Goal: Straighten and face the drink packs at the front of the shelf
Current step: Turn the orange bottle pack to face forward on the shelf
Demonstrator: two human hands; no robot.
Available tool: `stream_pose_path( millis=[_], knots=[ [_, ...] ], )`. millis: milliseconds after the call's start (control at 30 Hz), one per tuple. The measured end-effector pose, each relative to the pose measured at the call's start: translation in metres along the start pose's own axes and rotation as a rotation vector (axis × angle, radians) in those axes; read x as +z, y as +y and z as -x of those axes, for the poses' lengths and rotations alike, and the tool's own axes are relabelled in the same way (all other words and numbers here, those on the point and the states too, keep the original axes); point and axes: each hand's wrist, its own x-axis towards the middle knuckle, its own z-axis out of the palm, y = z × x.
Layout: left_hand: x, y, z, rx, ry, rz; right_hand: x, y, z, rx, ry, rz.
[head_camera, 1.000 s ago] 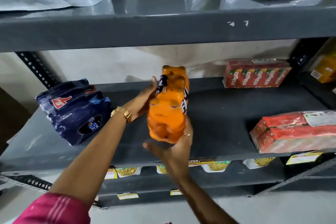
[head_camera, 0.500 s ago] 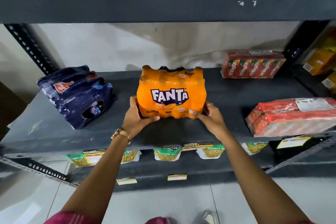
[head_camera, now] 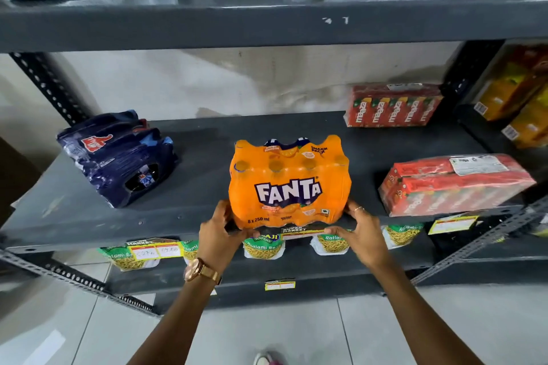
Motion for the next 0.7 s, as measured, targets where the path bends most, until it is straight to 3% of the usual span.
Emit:
stream_pose_path(
  millis=[333, 600, 700],
  knots=[
    [0.016, 0.011, 0.007, 0.004, 0.085, -0.011, 0.010, 0.011, -0.003, -0.042, 0.100, -0.021],
    [0.014, 0.006, 0.009, 0.019, 0.035, 0.015, 0.014, -0.002, 0.000, 0.004, 0.093, -0.047],
    [-0.001, 0.002, 0.009, 0.083, -0.151, 0.003, 0.034, -0.032, 0.028, 0.029, 0.436, -0.098]
  ],
)
